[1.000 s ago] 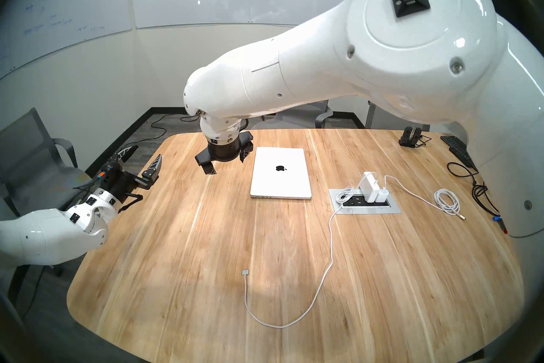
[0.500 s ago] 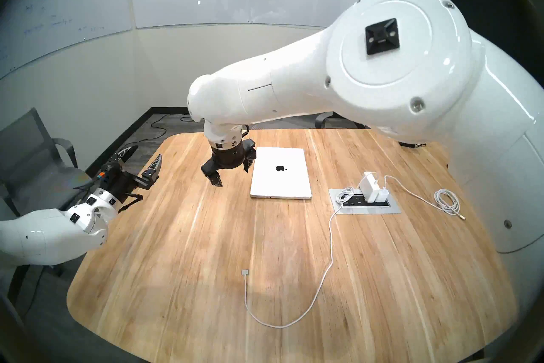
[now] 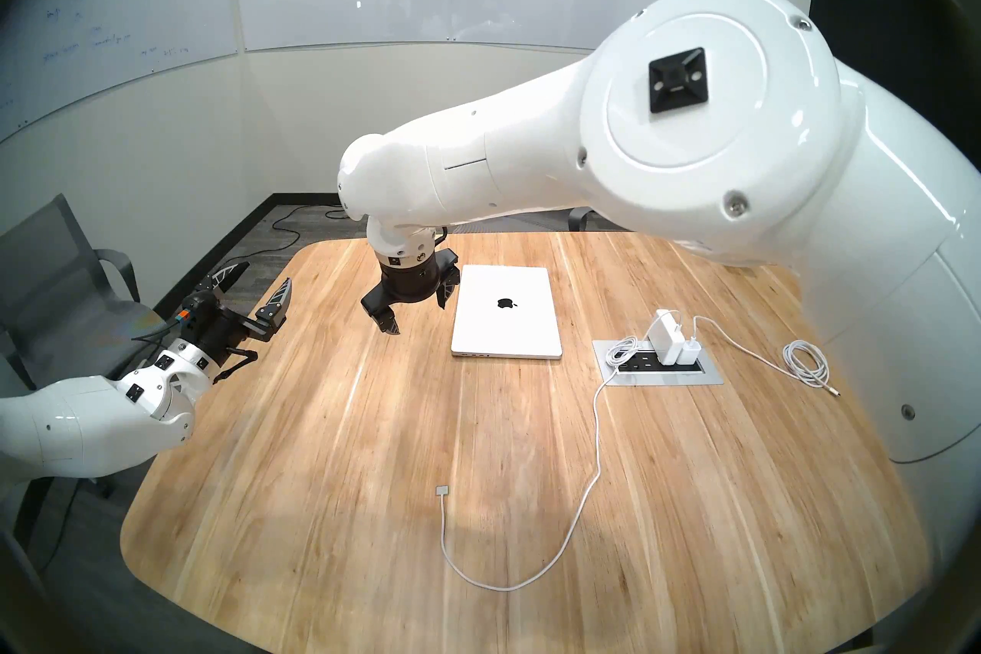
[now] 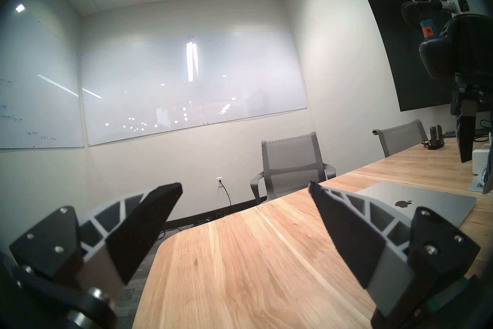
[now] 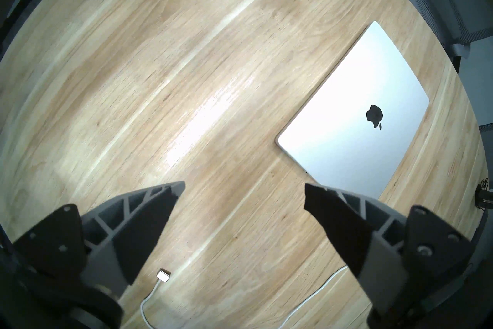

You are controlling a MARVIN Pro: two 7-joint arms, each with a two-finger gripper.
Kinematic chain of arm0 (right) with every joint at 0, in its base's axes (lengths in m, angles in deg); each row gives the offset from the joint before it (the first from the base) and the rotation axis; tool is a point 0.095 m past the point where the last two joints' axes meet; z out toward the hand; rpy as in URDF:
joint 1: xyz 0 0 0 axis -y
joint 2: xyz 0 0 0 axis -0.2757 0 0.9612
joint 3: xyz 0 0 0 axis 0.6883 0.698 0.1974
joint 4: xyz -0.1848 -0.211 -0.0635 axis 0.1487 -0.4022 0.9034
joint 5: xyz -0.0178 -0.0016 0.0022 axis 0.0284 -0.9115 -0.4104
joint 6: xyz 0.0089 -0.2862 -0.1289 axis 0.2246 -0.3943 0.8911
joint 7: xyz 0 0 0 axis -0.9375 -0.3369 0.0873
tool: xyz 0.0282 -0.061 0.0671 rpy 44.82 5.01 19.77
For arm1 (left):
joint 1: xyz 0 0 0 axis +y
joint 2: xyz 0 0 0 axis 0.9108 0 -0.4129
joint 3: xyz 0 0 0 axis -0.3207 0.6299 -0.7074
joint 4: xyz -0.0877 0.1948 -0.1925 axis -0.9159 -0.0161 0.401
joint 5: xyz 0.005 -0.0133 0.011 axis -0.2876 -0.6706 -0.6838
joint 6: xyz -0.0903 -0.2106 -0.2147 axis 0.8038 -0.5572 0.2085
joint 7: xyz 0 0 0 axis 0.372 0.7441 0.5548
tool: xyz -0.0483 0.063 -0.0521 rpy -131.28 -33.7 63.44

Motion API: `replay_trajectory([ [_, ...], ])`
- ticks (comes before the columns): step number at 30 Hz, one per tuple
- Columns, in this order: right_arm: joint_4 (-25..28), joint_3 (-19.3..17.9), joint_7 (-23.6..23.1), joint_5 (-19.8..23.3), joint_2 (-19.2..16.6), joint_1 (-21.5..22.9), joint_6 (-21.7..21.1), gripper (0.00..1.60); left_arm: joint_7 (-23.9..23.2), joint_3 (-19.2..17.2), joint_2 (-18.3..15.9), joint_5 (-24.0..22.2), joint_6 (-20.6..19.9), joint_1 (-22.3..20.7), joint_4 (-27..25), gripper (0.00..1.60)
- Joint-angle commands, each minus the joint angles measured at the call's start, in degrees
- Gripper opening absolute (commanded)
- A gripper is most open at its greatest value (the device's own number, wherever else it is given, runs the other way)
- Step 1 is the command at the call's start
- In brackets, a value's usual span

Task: Plug the charging cable into the port of a MacBook

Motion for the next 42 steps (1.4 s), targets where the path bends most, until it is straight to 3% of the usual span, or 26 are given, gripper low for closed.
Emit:
replay_trajectory([
  [1, -1.12, 0.08, 0.0, 0.18, -0.14, 0.72, 0.08, 1.6, 0.09, -0.78, -0.06, 0.05, 0.43, -0.88, -0.12, 1.6],
  [18, -1.61, 0.51, -1.57, -0.19, 0.0, 0.7, 0.08, 1.6, 0.09, -0.78, -0.06, 0.05, 0.43, -0.88, -0.12, 1.6],
  [19, -2.24, 0.53, 0.47, 2.41, 0.29, 0.52, 0.08, 1.6, 0.09, -0.78, -0.06, 0.05, 0.42, -0.88, -0.12, 1.6],
  [21, -2.76, 1.11, -0.08, 3.46, 0.81, 0.43, 0.08, 1.6, 0.08, -0.78, -0.06, 0.05, 0.42, -0.88, -0.12, 1.6],
  [29, -9.47, 2.28, 5.9, 10.78, 2.22, -3.12, 0.08, 1.6, 0.08, -0.77, -0.06, 0.04, 0.41, -0.88, -0.12, 1.6],
  [42, -20.14, -5.95, 19.03, 10.78, 2.22, -11.41, 0.08, 1.6, 0.06, -0.76, -0.06, 0.02, 0.39, -0.88, -0.12, 1.6],
])
